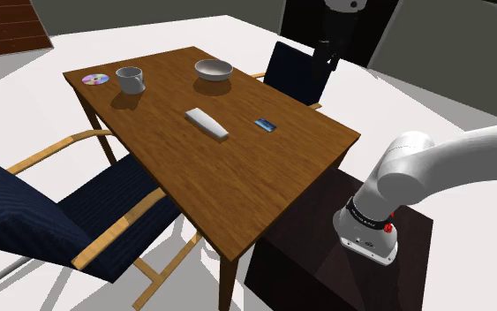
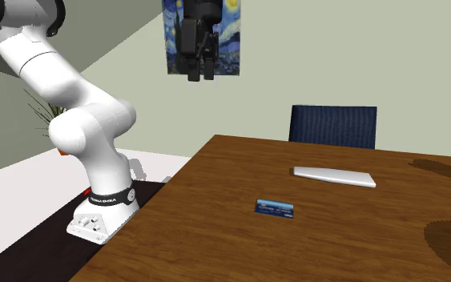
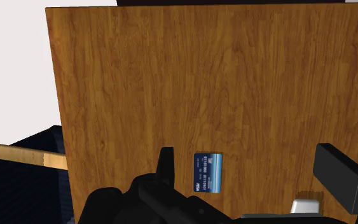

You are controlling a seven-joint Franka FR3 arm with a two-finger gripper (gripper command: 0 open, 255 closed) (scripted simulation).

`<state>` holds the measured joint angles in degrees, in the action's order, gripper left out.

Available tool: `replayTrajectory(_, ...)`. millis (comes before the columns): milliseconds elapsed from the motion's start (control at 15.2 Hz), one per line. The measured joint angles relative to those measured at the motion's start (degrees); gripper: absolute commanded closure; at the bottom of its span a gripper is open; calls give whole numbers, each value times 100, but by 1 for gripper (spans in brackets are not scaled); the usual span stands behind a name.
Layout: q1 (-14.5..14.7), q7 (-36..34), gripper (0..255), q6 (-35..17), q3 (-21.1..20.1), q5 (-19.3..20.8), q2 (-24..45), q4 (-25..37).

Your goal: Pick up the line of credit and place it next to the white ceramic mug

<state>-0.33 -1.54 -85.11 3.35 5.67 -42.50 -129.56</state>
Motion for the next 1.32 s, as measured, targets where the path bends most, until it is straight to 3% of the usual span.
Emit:
replayTrajectory(132,-3,-3,0,-134,10,7,-82,-149)
replayTrajectory(396,-13,-39,0,-1313,97,51,-286,-1008)
replayTrajectory(990,-102,-89,0,-4660,403,274,-237,-2933)
replayTrajectory(1320,-110,-56,0,-6961,663,388,916,-3306)
